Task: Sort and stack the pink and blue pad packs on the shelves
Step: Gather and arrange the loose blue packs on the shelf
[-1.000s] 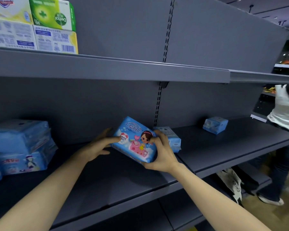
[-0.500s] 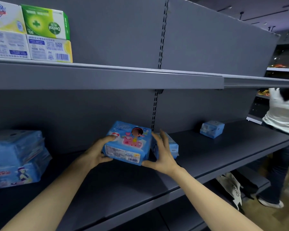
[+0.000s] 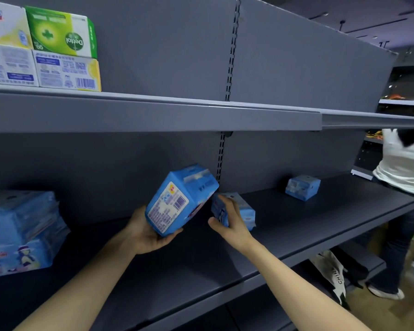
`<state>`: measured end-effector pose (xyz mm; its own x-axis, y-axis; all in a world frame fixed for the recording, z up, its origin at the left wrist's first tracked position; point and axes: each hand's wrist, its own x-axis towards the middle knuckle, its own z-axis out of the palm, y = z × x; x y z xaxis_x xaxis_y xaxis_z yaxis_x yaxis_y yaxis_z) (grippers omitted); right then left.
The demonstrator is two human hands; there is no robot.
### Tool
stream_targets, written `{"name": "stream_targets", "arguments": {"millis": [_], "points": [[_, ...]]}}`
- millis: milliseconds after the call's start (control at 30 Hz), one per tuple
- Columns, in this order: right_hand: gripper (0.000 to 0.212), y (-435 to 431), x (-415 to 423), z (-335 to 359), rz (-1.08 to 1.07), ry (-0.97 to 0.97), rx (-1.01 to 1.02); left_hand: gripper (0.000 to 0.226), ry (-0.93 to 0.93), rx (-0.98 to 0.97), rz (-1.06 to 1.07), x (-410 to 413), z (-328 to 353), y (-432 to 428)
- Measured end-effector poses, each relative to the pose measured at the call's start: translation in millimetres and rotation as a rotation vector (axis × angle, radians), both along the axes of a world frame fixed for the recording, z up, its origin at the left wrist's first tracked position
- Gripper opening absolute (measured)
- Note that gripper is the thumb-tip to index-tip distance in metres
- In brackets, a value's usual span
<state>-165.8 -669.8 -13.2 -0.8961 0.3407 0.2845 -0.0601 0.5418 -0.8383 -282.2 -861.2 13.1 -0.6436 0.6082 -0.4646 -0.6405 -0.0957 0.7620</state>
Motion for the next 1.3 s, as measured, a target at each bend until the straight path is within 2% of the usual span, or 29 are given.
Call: {"name": "stream_targets", "arguments": {"millis": [167, 333, 500, 633, 700, 767, 867, 933, 1033, 1100, 1300], "points": [[0.072, -9.3, -7.2, 4.4, 0.012, -0.016, -0.123, 0.060, -0.162, 0.083, -0.042, 11.1, 3.2, 3.0], [0.060, -11.6, -4.9, 6.7, 0.047, -0.034, -0.106, 0.063, -0.177, 0.109, -0.015, 9.3, -2.0, 1.2], [0.033, -13.2, -2.3, 11.7, 0.051, -0.086, -0.362, 0.038, 0.074, 0.079, 0.115, 6.1, -3.8, 2.8], [0.041, -5.4, -6.7, 8.6, 0.050, -0.136, -0.694, 0.020, 0.180, 0.114, 0.213, 3.0, -4.2, 1.9], [0.039, -4.0, -7.8, 9.9, 0.043, -0.134, -0.776, 0.010, 0.262, 0.144, 0.223, -1.0, -7.9, 0.1], [0.036, -4.1, -8.1, 9.9, 0.056, -0.142, -0.770, 0.025, 0.360, 0.174, 0.219, -5.3, -14.1, -3.1], [0.030, -5.5, -7.0, 7.3, 0.108, -0.134, -0.704, 0.076, 0.534, 0.254, 0.131, -10.4, -22.6, -9.5], [0.037, -7.1, -7.1, 3.9, 0.126, -0.104, -0.679, 0.093, 0.642, 0.281, 0.010, -12.2, -26.0, -13.3], [0.062, -6.5, -7.5, -0.5, 0.117, -0.022, -0.628, 0.094, 0.818, 0.197, -0.160, -11.4, -25.9, -18.7], [0.071, -6.4, -5.8, 0.1, 0.120, 0.008, -0.571, 0.098, 0.881, 0.112, -0.189, -13.4, -26.4, -22.3], [0.064, -6.1, 0.9, 5.3, 0.123, 0.058, -0.507, 0.098, 0.964, -0.063, -0.197, -13.6, -30.0, -26.6]]}}
